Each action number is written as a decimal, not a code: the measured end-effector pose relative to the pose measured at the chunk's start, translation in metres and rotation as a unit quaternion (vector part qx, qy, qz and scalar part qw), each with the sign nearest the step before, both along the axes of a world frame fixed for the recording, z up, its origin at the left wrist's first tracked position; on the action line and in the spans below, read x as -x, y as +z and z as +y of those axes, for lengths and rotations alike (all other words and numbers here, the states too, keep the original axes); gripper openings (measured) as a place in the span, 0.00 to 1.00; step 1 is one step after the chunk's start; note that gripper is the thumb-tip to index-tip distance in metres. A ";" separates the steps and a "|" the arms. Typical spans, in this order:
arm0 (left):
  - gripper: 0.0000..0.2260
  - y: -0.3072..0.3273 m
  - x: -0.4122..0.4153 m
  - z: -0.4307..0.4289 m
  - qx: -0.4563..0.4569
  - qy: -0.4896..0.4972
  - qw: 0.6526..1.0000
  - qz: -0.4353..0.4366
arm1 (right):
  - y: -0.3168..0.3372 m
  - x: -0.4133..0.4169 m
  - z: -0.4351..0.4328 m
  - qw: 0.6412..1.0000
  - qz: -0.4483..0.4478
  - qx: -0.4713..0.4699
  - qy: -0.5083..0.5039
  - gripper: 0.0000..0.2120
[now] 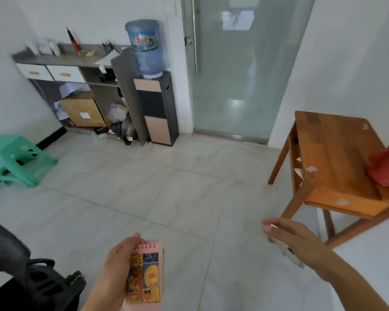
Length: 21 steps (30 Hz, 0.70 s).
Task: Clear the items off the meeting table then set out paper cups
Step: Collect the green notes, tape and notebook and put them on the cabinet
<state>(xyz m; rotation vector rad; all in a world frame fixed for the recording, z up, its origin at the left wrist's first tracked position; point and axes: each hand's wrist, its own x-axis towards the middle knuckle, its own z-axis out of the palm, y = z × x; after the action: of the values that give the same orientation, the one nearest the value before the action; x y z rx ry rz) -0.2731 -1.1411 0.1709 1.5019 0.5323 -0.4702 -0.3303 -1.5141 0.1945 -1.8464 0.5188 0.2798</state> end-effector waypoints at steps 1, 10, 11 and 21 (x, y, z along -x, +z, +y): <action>0.19 0.000 -0.016 0.002 0.002 0.023 1.000 0.008 | 0.005 -0.035 -0.001 0.999 -0.006 0.008 0.032 0.10; 0.20 -0.039 -0.164 0.070 -0.014 0.163 0.985 0.060 | -0.020 -0.288 0.080 0.982 -0.007 -0.016 0.189 0.07; 0.20 -0.040 -0.189 0.078 -0.011 0.169 0.984 0.053 | -0.025 -0.311 0.092 0.980 0.004 -0.016 0.200 0.08; 0.15 0.027 -0.442 0.166 -0.020 0.173 0.984 -0.028 | 0.017 -0.543 0.187 0.977 0.008 -0.036 0.210 0.16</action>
<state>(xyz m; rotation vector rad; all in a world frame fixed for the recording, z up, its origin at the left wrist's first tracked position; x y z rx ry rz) 0.1691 -0.9747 0.1979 1.4195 0.7450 -0.1454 0.2127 -1.3269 0.2116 -1.8718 0.1204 0.5888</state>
